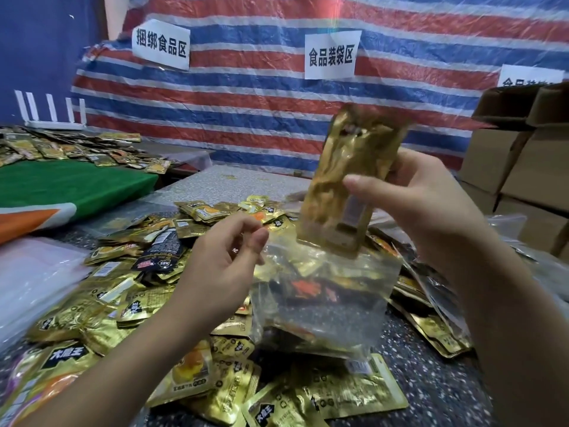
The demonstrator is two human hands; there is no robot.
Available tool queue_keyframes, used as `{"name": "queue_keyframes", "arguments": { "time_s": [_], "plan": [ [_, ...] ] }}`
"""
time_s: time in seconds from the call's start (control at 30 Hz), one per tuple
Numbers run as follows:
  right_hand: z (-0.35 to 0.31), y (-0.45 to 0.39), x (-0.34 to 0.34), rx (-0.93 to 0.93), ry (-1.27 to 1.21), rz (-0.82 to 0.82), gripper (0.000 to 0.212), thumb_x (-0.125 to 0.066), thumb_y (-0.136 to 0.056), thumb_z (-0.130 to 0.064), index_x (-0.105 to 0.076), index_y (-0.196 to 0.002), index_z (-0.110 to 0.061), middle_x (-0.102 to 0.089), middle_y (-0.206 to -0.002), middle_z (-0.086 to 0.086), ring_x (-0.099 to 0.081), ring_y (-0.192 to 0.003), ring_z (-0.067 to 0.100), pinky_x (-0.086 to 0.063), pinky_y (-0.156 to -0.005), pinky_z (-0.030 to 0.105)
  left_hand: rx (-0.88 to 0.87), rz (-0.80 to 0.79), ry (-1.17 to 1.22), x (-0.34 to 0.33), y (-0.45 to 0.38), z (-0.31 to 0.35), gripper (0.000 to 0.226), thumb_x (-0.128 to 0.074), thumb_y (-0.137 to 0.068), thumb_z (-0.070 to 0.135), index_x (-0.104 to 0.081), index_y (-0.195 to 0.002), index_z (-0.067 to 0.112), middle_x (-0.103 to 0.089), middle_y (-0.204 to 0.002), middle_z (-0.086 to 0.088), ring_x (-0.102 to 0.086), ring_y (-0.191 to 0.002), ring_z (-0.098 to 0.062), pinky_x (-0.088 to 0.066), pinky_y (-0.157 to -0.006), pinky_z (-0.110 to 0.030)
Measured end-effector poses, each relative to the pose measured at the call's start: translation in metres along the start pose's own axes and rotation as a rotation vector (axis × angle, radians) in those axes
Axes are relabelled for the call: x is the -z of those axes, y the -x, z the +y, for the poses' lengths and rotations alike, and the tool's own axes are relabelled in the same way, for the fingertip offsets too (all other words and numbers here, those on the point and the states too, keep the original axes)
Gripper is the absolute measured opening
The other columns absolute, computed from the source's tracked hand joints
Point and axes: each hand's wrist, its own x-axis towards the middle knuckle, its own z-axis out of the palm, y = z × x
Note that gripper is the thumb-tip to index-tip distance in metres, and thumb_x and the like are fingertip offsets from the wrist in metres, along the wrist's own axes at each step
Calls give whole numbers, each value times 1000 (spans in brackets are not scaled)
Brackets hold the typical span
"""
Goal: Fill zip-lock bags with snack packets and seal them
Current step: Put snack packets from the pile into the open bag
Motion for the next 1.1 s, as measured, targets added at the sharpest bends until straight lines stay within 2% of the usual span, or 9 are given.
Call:
{"name": "queue_keyframes", "arguments": {
  "time_s": [0.17,0.27,0.4,0.63,0.7,0.8,0.9,1.0,1.1],
  "plan": [
    [-3,6,4,-61,495,-330,10,-72,-83,-15,-73,-94,-16,-76,-87,3,-73,-79,18,-60,-75,38,-19,39,34,1,0,1,28,-49,-90,47,-61,-89,22,-64,-74,2,-62,-65,-6,-45,-53,-25],
    [1,6,2,-74,636,-457,4,-73,-85,-21,-72,-89,-23,-74,-83,-6,-70,-75,10,-58,-72,38,-72,12,-5,1,1,3,20,-52,-95,40,-62,-90,23,-64,-74,3,-58,-64,-9,-42,-53,-21],
    [3,8,2,-134,774,-582,4,-69,-91,-25,-67,-89,-22,-71,-81,0,-69,-72,14,-57,-70,46,-131,-11,-22,0,3,9,17,-56,-92,38,-64,-91,24,-65,-78,6,-65,-72,-16,-51,-62,-35],
    [3,17,-15,-100,1089,-634,23,-63,-90,-38,-57,-80,-18,-58,-71,0,-49,-57,8,-37,-51,25,-211,-64,-37,-6,8,14,16,-60,-92,29,-69,-92,16,-68,-80,9,-66,-75,-12,-53,-65,-23],
    [4,18,-18,-59,1094,-617,22,-65,-88,-39,-60,-81,-19,-57,-69,-3,-50,-57,7,-37,-49,24,-214,-67,-18,-7,8,15,11,-59,-92,30,-66,-90,22,-67,-80,9,-66,-74,-10,-53,-63,-22],
    [0,14,-11,-36,959,-481,23,-68,-86,-48,-68,-90,-25,-65,-74,-8,-60,-65,3,-51,-60,22,-168,-20,37,-5,4,17,8,-58,-93,33,-64,-92,28,-67,-82,8,-67,-76,-14,-57,-63,-36],
    [-7,11,-1,44,831,-295,44,-49,-82,-64,-69,-86,-25,-67,-74,-9,-62,-69,4,-52,-65,30,-131,63,43,-5,-7,26,16,-58,-95,40,-65,-90,26,-69,-83,7,-68,-77,-15,-57,-64,-45],
    [-12,10,9,189,759,-101,54,-36,-88,-66,-66,-76,-22,-65,-68,-7,-60,-62,8,-48,-55,30,-147,64,77,-7,-23,39,16,-57,-93,36,-64,-90,22,-70,-82,5,-69,-71,-23,-54,-63,-53],
    [-12,10,15,271,739,9,48,-45,-90,-62,-69,-82,-21,-65,-70,-11,-61,-66,5,-51,-58,26,-154,65,88,-12,-41,50,12,-58,-96,27,-62,-90,18,-70,-79,5,-70,-71,-13,-56,-66,-47]
  ]
}}
